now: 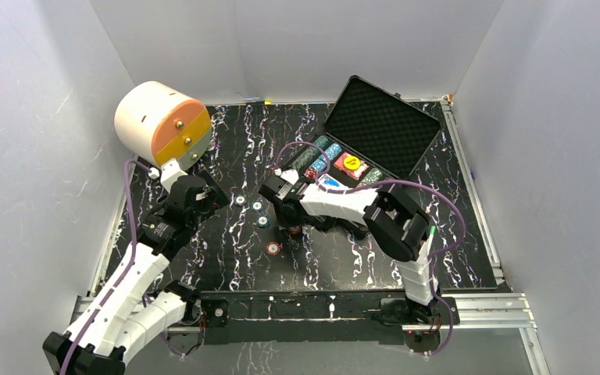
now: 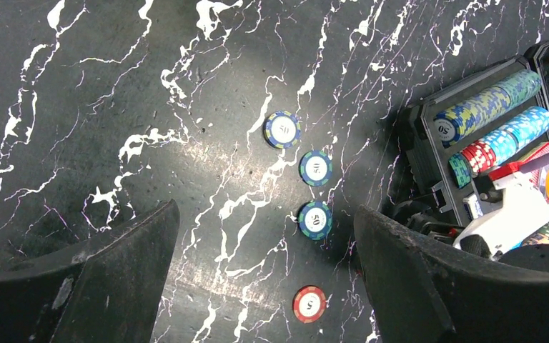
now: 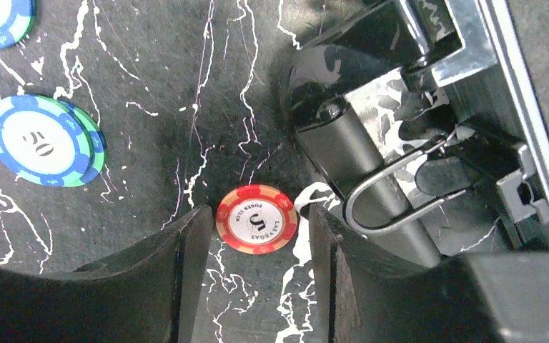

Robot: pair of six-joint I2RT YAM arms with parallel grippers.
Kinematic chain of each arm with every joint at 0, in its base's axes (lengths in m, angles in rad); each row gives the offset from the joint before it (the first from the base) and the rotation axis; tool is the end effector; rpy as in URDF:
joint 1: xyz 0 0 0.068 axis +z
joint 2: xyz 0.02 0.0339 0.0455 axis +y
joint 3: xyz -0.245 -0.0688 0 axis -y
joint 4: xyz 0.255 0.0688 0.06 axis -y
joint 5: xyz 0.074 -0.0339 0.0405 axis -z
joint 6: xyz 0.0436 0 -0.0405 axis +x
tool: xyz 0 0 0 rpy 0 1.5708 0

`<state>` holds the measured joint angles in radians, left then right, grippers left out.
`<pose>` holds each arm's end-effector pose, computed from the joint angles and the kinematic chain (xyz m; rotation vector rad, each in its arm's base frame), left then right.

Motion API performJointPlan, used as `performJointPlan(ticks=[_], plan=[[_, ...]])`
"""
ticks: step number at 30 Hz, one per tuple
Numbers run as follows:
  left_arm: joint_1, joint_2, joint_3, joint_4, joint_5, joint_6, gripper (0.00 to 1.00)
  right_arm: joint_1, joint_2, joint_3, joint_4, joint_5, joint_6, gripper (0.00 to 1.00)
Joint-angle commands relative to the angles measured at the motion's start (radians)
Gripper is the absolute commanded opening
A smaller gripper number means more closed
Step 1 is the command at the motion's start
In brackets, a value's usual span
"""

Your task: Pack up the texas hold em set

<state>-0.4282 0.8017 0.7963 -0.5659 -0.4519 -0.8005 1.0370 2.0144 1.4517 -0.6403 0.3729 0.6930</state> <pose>0.1900 -0.0658 0.2869 -0.6394 1.9893 -0.2630 0.2243 0.3484 0.1426 -0.3583 2.6003 0.0504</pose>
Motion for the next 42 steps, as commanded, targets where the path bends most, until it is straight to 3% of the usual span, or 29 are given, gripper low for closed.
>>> performJointPlan(ticks=[1, 4, 8, 12, 17, 26, 34, 42], plan=[[0.003, -0.003, -0.003, -0.005, -0.005, -0.009, 0.92, -0.015, -0.009, -0.027, 0.042, -0.052, -0.013, 0.58], [0.004, -0.003, -0.008, -0.002, -0.001, -0.009, 0.91, -0.017, 0.019, -0.016, 0.037, -0.085, -0.029, 0.55], [0.004, -0.004, -0.008, -0.003, 0.010, -0.009, 0.91, -0.019, 0.045, -0.005, 0.024, -0.109, -0.028, 0.43], [0.003, -0.009, -0.022, 0.002, 0.056, -0.009, 0.92, -0.019, 0.040, 0.002, -0.001, -0.100, -0.025, 0.43], [0.004, -0.018, -0.077, 0.041, 0.195, 0.000, 0.98, -0.018, 0.034, 0.016, -0.032, -0.111, -0.052, 0.52], [0.004, -0.049, -0.169, 0.079, 0.308, -0.039, 0.96, -0.018, 0.084, 0.035, -0.064, -0.120, -0.055, 0.40], [0.004, -0.024, -0.200, 0.098, 0.352, -0.035, 0.95, -0.017, 0.072, 0.067, -0.096, -0.128, -0.067, 0.60], [0.003, -0.004, -0.193, 0.105, 0.341, -0.026, 0.95, -0.016, 0.079, 0.063, -0.127, -0.154, -0.094, 0.58]])
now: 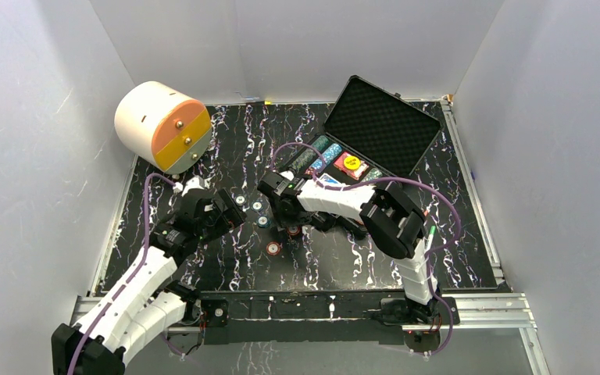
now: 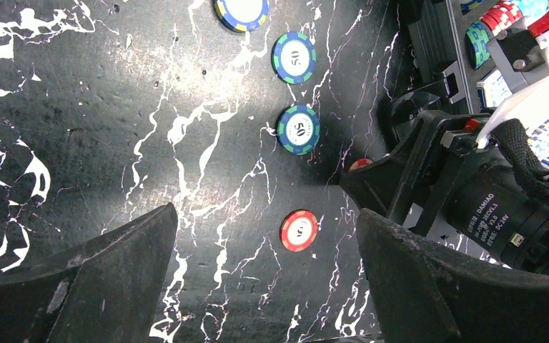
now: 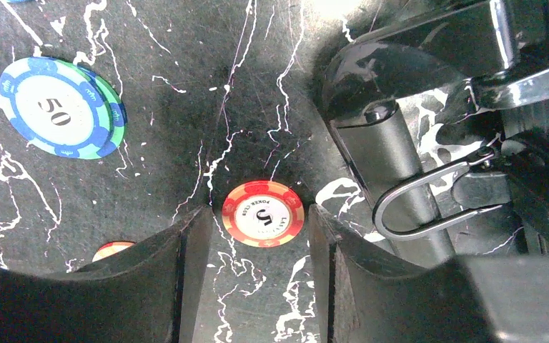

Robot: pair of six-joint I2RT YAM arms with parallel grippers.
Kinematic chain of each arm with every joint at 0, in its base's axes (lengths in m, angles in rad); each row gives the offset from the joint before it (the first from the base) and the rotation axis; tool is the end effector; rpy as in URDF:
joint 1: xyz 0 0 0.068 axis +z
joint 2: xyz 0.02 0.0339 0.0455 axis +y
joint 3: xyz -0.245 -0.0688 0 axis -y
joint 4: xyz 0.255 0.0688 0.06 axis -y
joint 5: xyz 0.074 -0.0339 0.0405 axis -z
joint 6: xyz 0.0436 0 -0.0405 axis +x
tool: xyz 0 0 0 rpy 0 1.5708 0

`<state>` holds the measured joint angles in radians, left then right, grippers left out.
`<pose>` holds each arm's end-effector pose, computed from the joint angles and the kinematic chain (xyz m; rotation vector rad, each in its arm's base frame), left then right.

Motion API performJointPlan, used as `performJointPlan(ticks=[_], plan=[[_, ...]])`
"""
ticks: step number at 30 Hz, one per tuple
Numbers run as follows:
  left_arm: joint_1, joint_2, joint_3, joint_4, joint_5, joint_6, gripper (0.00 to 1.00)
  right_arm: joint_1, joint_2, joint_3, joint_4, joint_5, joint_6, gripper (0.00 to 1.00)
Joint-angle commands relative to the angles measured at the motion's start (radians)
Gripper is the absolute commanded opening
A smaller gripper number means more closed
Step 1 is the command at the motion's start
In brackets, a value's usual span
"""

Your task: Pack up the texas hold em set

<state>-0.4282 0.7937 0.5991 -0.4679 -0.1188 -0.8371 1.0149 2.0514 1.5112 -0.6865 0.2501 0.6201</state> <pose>0.1863 -0.0794 0.2256 -0.5290 2.2245 -0.5501 0.2319 0.3528 0.1416 -0.4759 2.6828 0.1110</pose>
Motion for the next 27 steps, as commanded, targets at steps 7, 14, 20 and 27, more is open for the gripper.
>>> performJointPlan(ticks=[7, 14, 20, 27], plan=[[0.003, 0.007, -0.001, 0.015, 0.022, 0.012, 0.95, 0.007, 0.050, 0.001, -0.048, -0.034, -0.010, 0.39], [0.003, 0.034, -0.067, 0.158, 0.222, 0.044, 0.93, 0.005, -0.128, -0.062, 0.091, 0.004, 0.067, 0.39], [0.002, 0.133, -0.183, 0.464, 0.493, 0.032, 0.68, -0.013, -0.304, -0.171, 0.228, -0.068, 0.248, 0.40], [-0.013, 0.188, -0.304, 0.778, 0.530, -0.100, 0.61, -0.026, -0.375, -0.255, 0.327, -0.178, 0.385, 0.40]])
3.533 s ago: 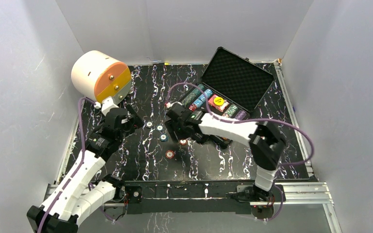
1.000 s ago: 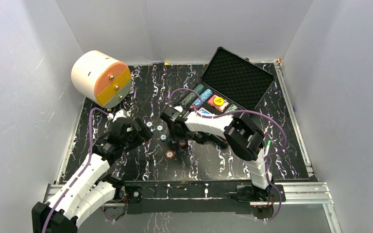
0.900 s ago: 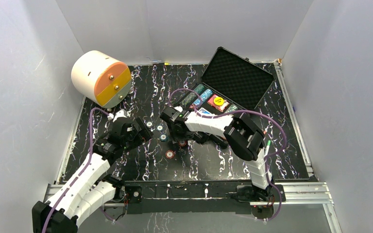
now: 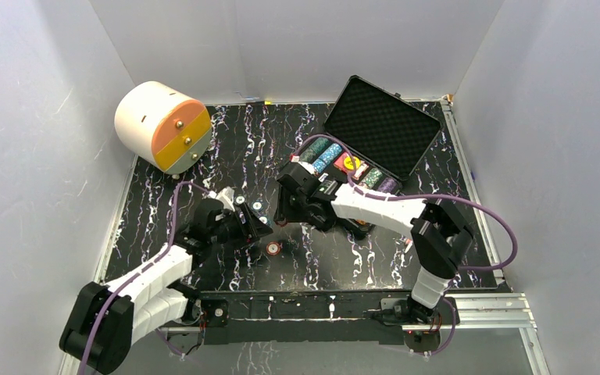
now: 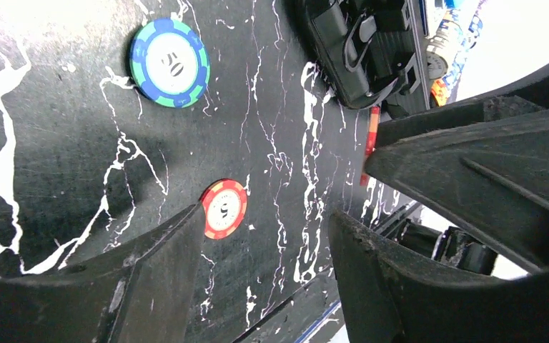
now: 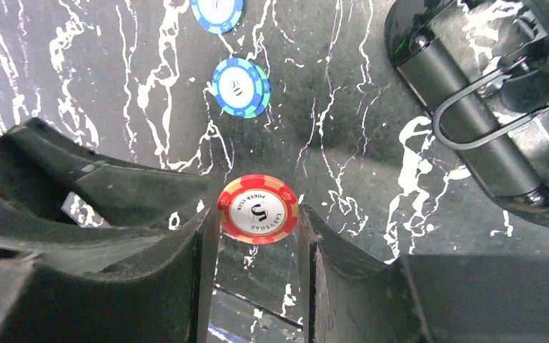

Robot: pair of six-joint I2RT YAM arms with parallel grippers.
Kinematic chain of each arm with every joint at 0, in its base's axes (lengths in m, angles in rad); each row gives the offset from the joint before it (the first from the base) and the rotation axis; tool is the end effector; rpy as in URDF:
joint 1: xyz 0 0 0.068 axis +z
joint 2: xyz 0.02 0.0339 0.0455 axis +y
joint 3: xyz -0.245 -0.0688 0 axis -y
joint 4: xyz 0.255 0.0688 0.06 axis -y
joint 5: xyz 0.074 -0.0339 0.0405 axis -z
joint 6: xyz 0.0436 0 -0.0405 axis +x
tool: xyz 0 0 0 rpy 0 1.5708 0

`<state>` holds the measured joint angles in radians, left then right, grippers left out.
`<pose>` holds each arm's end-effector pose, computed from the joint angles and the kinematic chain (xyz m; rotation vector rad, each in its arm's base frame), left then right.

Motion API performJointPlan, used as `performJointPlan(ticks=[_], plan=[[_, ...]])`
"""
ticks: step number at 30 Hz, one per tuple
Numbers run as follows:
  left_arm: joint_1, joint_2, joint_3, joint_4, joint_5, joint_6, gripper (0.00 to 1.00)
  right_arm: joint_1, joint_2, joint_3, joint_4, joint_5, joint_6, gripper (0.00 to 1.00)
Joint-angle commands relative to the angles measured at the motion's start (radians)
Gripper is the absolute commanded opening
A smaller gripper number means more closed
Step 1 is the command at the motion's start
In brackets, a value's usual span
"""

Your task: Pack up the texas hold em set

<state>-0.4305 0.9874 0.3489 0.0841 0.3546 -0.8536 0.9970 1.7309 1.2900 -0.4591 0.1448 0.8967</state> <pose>0.1966 -0.1069 0.1537 -0.2577 2.2895 -1.0937 0.2160 0.3225 0.2090 -0.0639 2.5679 0.6176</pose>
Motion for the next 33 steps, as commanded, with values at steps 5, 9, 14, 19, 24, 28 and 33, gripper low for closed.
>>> performJointPlan(ticks=[5, 9, 14, 19, 24, 28, 33], plan=[[-0.041, 0.019, -0.099, 0.370, 0.043, -0.138, 0.61, -0.014, -0.062, -0.072, 0.145, -0.139, 0.182, 0.40], [-0.064, 0.019, -0.115, 0.418, 0.034, -0.147, 0.60, -0.016, -0.064, -0.094, 0.182, -0.168, 0.232, 0.40], [-0.073, -0.001, -0.124, 0.418, 0.001, -0.148, 0.57, -0.020, -0.068, -0.106, 0.197, -0.180, 0.264, 0.40], [-0.076, -0.011, -0.124, 0.431, -0.046, -0.164, 0.39, -0.027, -0.070, -0.117, 0.214, -0.214, 0.292, 0.40], [-0.076, 0.011, -0.107, 0.445, -0.066, -0.160, 0.25, -0.030, -0.064, -0.158, 0.268, -0.257, 0.339, 0.40], [-0.076, 0.021, -0.100, 0.449, -0.080, -0.151, 0.08, -0.035, -0.052, -0.155, 0.277, -0.282, 0.346, 0.40], [-0.076, 0.023, -0.061, 0.400, -0.089, -0.091, 0.00, -0.051, -0.067, -0.167, 0.309, -0.286, 0.301, 0.44]])
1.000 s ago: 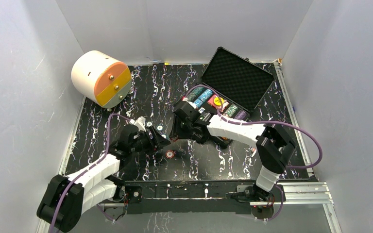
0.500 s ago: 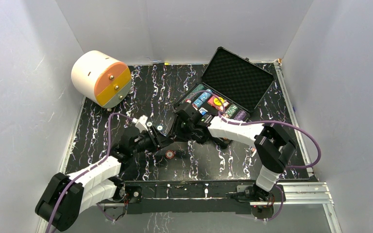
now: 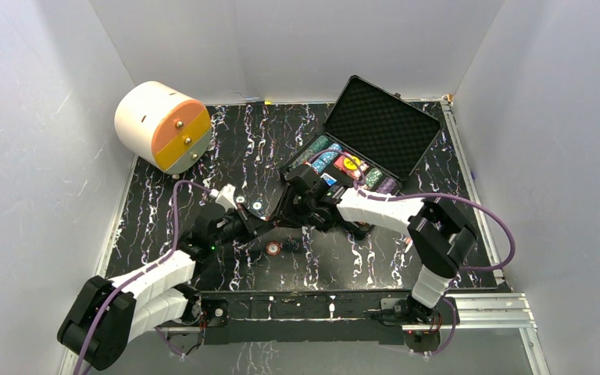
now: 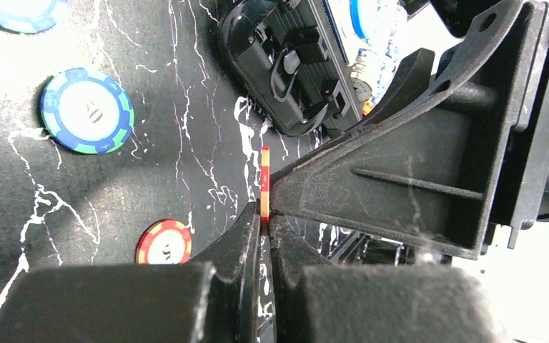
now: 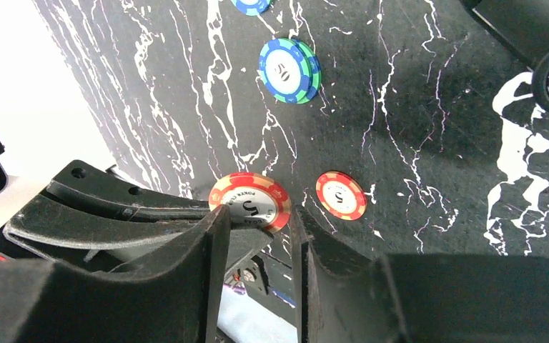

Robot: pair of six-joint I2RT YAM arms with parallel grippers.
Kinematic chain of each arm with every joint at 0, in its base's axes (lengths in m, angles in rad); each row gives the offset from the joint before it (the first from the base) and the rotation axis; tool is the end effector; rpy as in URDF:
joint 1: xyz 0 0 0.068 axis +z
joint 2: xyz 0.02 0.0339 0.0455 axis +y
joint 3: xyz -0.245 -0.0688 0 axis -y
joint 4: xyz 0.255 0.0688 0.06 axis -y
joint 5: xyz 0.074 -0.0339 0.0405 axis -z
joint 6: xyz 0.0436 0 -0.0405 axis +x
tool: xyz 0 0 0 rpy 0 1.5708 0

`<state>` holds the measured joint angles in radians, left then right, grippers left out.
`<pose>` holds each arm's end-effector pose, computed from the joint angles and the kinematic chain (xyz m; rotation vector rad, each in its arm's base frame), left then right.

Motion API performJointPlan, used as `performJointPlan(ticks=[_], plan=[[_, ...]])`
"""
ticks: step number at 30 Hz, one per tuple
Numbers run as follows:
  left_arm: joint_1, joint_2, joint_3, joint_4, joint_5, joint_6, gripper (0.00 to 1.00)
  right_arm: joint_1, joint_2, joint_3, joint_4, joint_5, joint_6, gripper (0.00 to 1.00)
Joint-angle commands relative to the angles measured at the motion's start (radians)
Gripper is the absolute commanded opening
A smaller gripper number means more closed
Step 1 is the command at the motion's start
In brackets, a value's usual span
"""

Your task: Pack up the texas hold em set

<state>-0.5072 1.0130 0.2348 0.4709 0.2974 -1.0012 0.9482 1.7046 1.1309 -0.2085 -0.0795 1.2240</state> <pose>0.1899 -0.1201 0.1501 -0.2865 2.0661 -1.2653 0.2204 0.3129 0.1855 0.3215 2.6366 1.0270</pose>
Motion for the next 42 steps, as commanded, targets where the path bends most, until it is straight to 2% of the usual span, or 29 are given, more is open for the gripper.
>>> performJointPlan(ticks=[1, 4, 6, 9, 12, 14, 18, 21, 28, 33, 35, 36, 38, 39, 40, 42], plan=[[0.001, -0.003, 0.067, -0.011, -0.034, 0.076, 0.00, -0.016, -0.047, -0.009, 0.060, -0.073, -0.053, 0.48], [0.002, -0.014, 0.112, -0.085, -0.026, 0.141, 0.00, -0.088, -0.076, -0.007, 0.070, -0.134, -0.187, 0.68], [0.006, -0.024, 0.147, -0.134, 0.008, 0.200, 0.00, -0.140, -0.104, -0.001, 0.084, -0.199, -0.335, 0.75], [0.021, -0.041, 0.201, -0.196, 0.123, 0.287, 0.00, -0.191, -0.155, 0.009, 0.114, -0.344, -0.581, 0.77], [0.040, -0.050, 0.264, -0.214, 0.271, 0.340, 0.00, -0.202, -0.208, 0.031, 0.074, -0.430, -0.794, 0.76], [0.042, -0.047, 0.306, -0.217, 0.362, 0.352, 0.00, -0.204, -0.241, 0.038, 0.063, -0.490, -0.863, 0.75], [0.044, -0.042, 0.370, -0.186, 0.502, 0.348, 0.00, -0.204, -0.290, 0.033, 0.084, -0.625, -0.923, 0.67], [0.044, -0.034, 0.402, -0.179, 0.570, 0.348, 0.00, -0.204, -0.310, 0.041, 0.062, -0.646, -0.953, 0.56], [0.044, -0.028, 0.414, -0.169, 0.639, 0.368, 0.00, -0.204, -0.314, 0.060, 0.025, -0.701, -1.002, 0.12], [0.044, -0.029, 0.407, -0.199, 0.632, 0.395, 0.00, -0.204, -0.307, 0.085, -0.022, -0.690, -1.041, 0.10], [0.045, -0.031, 0.408, -0.212, 0.626, 0.398, 0.00, -0.205, -0.306, 0.091, -0.034, -0.682, -1.061, 0.01], [0.044, -0.030, 0.411, -0.234, 0.613, 0.404, 0.01, -0.205, -0.303, 0.099, -0.044, -0.666, -1.075, 0.00], [0.044, -0.032, 0.426, -0.307, 0.559, 0.435, 0.22, -0.207, -0.296, 0.118, -0.105, -0.611, -1.122, 0.00], [0.044, -0.039, 0.435, -0.363, 0.501, 0.458, 0.38, -0.210, -0.293, 0.128, -0.143, -0.584, -1.158, 0.00], [0.044, -0.052, 0.435, -0.409, 0.416, 0.472, 0.48, -0.209, -0.290, 0.138, -0.184, -0.545, -1.197, 0.00], [0.044, -0.090, 0.414, -0.471, 0.237, 0.473, 0.62, -0.211, -0.283, 0.157, -0.270, -0.412, -1.273, 0.00]])
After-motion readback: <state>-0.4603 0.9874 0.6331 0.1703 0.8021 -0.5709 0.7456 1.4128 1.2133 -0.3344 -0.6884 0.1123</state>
